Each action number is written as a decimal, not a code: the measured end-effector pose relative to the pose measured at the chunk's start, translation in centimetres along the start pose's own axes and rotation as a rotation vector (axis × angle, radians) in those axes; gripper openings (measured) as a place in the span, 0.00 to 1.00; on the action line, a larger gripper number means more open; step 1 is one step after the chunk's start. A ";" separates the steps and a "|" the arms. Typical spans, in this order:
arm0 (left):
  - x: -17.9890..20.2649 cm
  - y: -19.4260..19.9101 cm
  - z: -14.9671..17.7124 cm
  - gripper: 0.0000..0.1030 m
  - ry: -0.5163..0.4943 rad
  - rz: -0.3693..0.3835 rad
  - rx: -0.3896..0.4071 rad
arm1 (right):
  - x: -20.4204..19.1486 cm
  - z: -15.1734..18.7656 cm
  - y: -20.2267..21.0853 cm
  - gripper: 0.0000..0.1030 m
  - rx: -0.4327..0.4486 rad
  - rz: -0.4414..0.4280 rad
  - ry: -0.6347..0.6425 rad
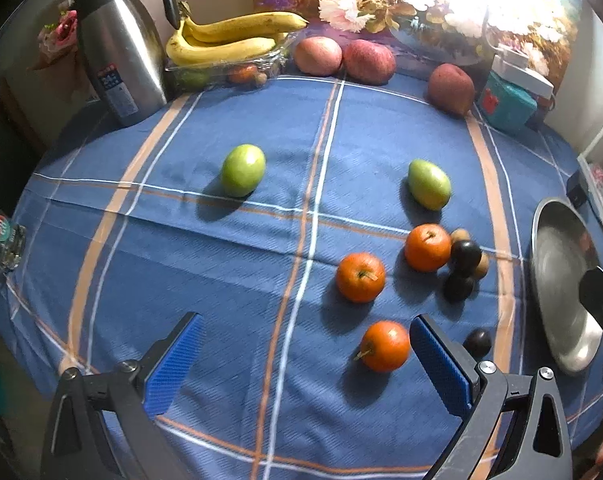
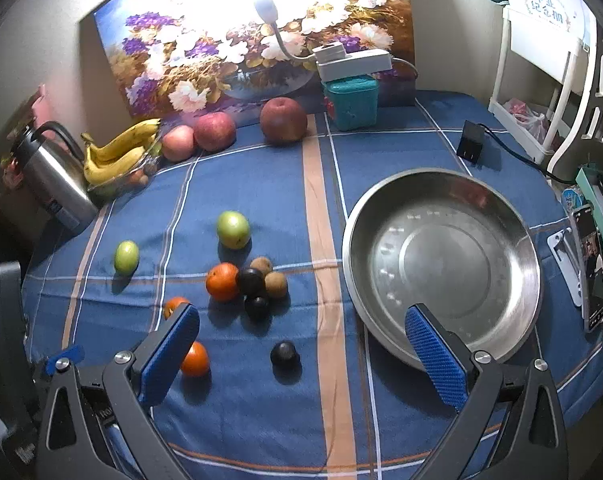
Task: Organize fruits
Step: 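Reach the right gripper to the dark plum while the left gripper approaches an orange, then close the right gripper on the dark plum while the left gripper grasps the orange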
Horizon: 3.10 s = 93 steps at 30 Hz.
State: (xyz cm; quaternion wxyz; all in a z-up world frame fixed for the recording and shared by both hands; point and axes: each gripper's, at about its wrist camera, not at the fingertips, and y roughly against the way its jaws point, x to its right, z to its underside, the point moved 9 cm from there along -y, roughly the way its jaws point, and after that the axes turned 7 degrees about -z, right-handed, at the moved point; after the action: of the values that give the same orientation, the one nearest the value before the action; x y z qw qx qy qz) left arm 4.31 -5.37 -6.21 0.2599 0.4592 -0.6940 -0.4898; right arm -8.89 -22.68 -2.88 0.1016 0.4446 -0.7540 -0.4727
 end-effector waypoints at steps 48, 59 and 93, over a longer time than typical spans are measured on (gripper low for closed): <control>4.1 -4.4 2.5 0.93 0.044 0.170 -0.223 | 0.1 6.2 -10.2 0.65 -0.374 0.020 0.055; 4.8 -5.0 3.3 0.79 0.071 0.199 -0.267 | 0.3 7.0 -11.1 0.61 -0.390 0.076 0.116; 6.2 -3.9 3.1 0.37 0.086 0.312 -0.278 | -1.5 7.1 -10.3 0.27 -0.397 0.025 0.124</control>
State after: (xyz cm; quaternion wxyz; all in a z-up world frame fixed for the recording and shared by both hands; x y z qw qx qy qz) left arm 0.52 -9.92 -11.58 0.4228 0.3263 -0.6708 -0.5146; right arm -6.15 -18.80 -14.54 0.2393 0.4348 -0.6439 -0.5822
